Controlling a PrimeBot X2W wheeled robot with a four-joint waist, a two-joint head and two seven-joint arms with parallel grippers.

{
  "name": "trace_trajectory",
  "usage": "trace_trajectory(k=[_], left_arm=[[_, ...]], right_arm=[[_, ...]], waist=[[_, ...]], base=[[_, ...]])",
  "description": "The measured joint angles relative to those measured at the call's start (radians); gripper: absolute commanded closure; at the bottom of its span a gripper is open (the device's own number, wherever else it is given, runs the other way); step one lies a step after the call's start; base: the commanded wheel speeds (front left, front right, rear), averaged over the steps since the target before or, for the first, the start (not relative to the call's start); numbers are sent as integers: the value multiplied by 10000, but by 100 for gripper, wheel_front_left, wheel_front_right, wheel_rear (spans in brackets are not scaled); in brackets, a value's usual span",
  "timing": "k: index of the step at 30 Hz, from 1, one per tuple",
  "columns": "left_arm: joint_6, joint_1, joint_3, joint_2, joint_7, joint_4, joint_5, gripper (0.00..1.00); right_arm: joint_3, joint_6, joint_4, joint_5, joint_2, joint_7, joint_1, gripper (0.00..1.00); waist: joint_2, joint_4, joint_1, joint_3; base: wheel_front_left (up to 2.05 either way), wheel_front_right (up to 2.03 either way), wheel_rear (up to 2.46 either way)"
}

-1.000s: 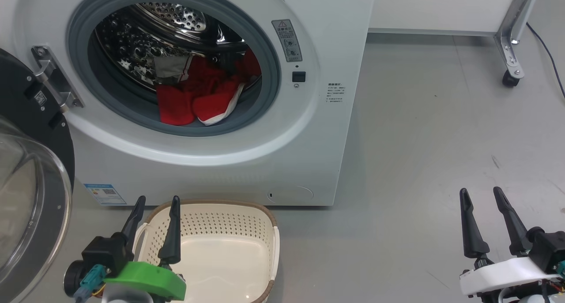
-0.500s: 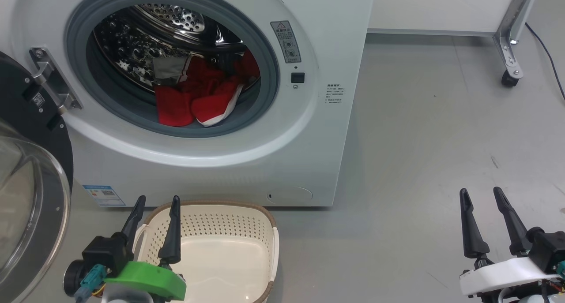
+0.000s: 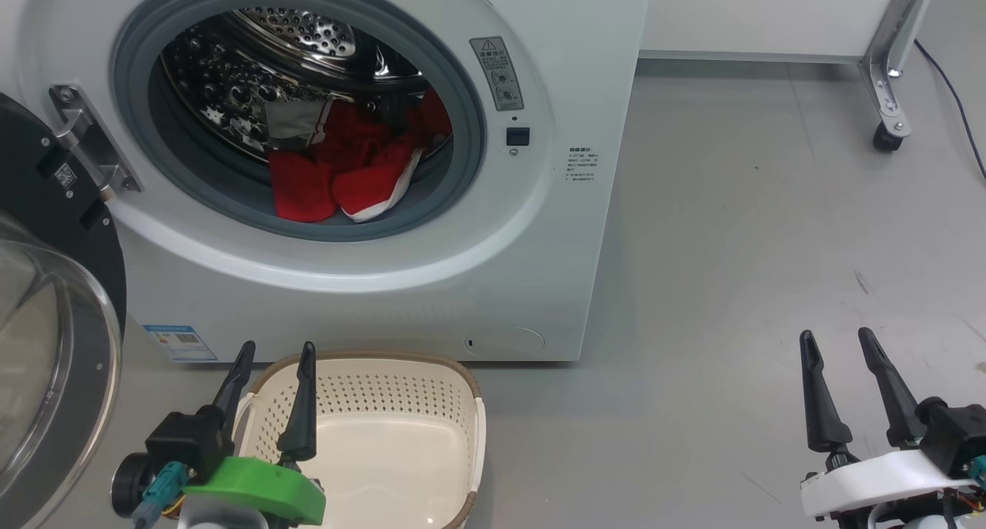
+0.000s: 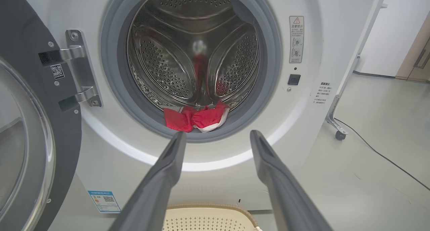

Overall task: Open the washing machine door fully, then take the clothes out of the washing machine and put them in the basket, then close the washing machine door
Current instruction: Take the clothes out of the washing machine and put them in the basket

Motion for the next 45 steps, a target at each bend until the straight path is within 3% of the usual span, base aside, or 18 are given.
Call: trace_trajectory(k=[27,45], left_arm=[[2,21,201,71,0,-84,221,0],[451,-2066,1208,1179,1356,-188,257,0]], right_arm=[[351,2,-186,-36,130,0,-72,0],[867,4,-757,-38,309,-2,-1144,0]], waist=[[0,-428,0,478],[0,-1884,0,2329]], base=[[0,0,0],[0,0,0]])
